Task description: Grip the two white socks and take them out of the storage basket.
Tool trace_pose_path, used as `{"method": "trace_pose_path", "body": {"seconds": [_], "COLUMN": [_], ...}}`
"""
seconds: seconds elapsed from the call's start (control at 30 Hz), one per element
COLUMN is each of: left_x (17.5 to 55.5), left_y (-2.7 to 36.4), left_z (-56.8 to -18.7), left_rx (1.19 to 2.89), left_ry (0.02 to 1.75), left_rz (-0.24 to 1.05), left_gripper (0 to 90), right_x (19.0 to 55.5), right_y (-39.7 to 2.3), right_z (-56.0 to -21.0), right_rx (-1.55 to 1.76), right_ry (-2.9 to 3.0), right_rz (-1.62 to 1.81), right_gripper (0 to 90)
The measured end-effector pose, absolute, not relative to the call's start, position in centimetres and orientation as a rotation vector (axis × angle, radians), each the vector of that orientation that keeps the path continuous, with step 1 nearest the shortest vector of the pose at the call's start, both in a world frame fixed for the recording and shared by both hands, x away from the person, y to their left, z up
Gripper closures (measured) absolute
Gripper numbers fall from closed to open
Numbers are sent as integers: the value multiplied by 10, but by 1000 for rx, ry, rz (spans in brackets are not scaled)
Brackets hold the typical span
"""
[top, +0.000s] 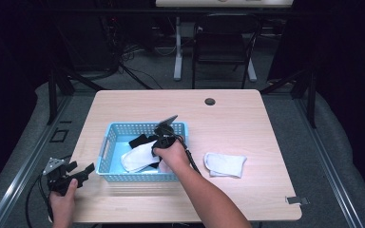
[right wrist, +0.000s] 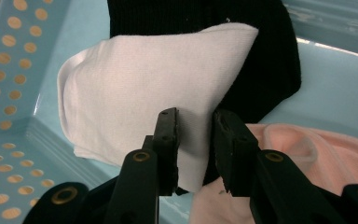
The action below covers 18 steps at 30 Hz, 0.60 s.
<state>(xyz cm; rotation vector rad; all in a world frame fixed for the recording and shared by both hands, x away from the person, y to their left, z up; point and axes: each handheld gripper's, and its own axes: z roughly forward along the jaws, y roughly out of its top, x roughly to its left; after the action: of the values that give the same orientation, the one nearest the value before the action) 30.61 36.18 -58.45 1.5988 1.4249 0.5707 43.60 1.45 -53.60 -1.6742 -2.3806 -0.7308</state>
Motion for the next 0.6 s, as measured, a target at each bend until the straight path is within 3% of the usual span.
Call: {"method": "trace_pose_path", "body": {"seconds": [0.17,0.6], "left_x": [306,306], "left_y": [362,361], "left_z": [-585,-585], "left_rx": [1595,1594], "left_ry": [1426,1424], "left_rz": [570,573], "left_gripper": [183,183], "right_x": [434,391], "right_y": [17,28], "right_z": [-533,-490], "right_rx": [-1631,-1309], "right_ry": [-2397,-2761], "right_rz": [-776,-1105], "right_gripper": [856,868]}}
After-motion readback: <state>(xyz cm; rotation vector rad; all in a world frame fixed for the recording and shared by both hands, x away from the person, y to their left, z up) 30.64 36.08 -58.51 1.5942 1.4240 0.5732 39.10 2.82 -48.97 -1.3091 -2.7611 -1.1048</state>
